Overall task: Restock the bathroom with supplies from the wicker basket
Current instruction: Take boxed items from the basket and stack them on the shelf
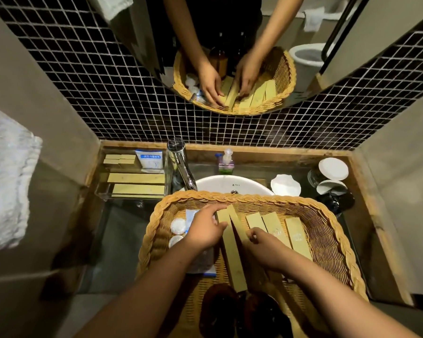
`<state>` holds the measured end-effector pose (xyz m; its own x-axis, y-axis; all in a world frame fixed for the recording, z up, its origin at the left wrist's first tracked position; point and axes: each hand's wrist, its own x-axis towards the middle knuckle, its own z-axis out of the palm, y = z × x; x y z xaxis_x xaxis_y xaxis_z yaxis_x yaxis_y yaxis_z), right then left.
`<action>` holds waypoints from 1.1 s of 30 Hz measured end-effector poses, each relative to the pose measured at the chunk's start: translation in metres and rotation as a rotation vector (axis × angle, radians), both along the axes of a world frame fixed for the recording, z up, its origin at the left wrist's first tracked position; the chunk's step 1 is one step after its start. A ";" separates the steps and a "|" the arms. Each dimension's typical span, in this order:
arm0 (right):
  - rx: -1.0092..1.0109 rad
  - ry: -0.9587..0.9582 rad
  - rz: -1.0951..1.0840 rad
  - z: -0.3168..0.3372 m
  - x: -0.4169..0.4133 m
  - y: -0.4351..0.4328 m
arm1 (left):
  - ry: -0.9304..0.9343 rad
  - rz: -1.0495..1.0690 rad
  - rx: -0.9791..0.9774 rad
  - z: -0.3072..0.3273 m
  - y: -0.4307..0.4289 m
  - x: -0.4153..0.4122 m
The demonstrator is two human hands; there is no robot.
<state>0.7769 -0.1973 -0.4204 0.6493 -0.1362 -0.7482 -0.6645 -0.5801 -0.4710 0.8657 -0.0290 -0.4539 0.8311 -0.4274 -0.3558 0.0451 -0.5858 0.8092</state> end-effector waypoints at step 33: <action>0.052 -0.598 0.548 0.063 0.075 0.033 | -0.374 0.052 -0.054 0.074 0.085 0.037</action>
